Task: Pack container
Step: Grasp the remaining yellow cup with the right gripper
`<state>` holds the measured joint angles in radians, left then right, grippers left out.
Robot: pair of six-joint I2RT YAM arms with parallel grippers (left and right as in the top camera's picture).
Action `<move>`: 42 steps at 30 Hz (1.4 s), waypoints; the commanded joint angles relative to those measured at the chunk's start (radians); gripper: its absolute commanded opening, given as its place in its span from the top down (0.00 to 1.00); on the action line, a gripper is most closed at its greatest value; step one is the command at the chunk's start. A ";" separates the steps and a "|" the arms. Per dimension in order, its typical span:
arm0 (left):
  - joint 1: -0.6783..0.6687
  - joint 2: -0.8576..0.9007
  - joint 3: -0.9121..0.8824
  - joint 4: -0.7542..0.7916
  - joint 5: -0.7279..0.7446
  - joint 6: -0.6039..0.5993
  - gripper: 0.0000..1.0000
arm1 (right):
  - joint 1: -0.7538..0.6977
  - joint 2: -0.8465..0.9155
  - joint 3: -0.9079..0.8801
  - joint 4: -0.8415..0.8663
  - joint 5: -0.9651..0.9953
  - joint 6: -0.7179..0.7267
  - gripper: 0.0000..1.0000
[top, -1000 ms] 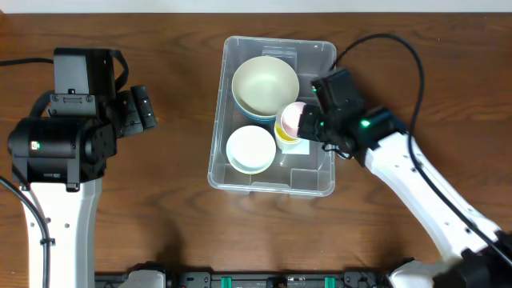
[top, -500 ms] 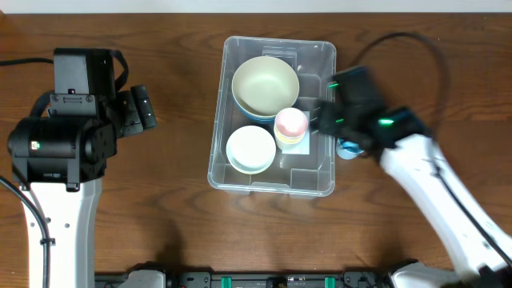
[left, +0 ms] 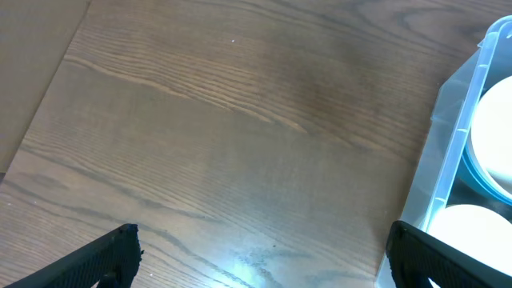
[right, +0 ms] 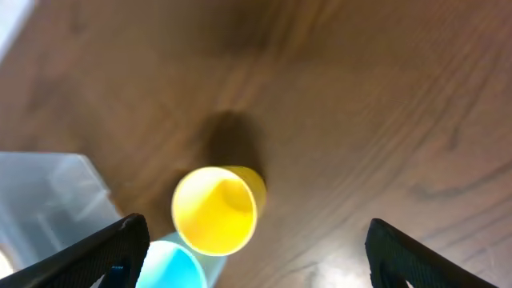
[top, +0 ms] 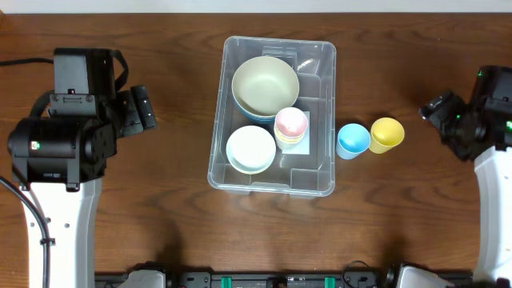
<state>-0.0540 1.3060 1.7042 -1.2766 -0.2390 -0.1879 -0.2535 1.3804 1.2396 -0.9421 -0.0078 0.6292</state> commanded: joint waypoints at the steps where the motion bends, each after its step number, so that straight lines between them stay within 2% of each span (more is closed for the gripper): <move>1: 0.003 0.000 0.008 -0.002 -0.002 -0.016 0.02 | 0.005 0.063 -0.050 0.037 -0.112 -0.117 0.13; 6: 0.003 0.000 0.008 -0.002 -0.002 -0.016 0.02 | 0.025 0.150 -0.085 0.087 -0.140 -0.136 0.22; 10: 0.003 0.000 0.008 -0.002 -0.002 -0.016 0.02 | 0.024 0.219 -0.113 0.113 -0.060 -0.057 0.23; 14: 0.003 0.000 0.008 -0.002 -0.002 -0.016 0.02 | 0.022 0.275 -0.131 0.163 -0.040 -0.053 0.24; 17: 0.003 0.000 0.008 -0.002 -0.002 -0.016 0.02 | 0.009 0.304 -0.131 0.183 -0.041 -0.053 0.30; 19: 0.003 0.000 0.008 -0.002 -0.002 -0.016 0.02 | -0.002 0.315 -0.131 0.189 -0.039 -0.054 0.38; 21: 0.003 0.000 0.008 -0.002 -0.002 -0.016 0.02 | -0.010 0.320 -0.131 0.193 -0.040 -0.055 0.52; 25: 0.003 0.000 0.008 -0.002 -0.002 -0.016 0.02 | -0.003 0.320 -0.131 0.202 -0.041 -0.074 0.69; 33: 0.003 0.000 0.008 -0.002 -0.001 -0.016 0.02 | 0.041 0.322 -0.140 0.222 -0.048 -0.077 0.72; 34: 0.003 0.000 0.008 -0.002 -0.002 -0.016 0.02 | 0.047 0.324 -0.141 0.226 -0.047 -0.077 0.77; 36: 0.003 0.000 0.008 -0.002 -0.002 -0.016 0.02 | 0.056 0.324 -0.145 0.237 -0.047 -0.077 0.94; 37: 0.003 0.000 0.008 -0.002 -0.002 -0.016 0.02 | 0.058 0.324 -0.145 0.237 -0.044 -0.077 0.99; 42: 0.003 0.000 0.008 -0.002 -0.001 -0.016 0.01 | 0.056 0.292 -0.130 0.232 -0.042 -0.063 0.99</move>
<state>-0.0540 1.3060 1.7042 -1.2766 -0.2390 -0.1875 -0.2047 1.6947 1.1038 -0.7074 -0.0589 0.5587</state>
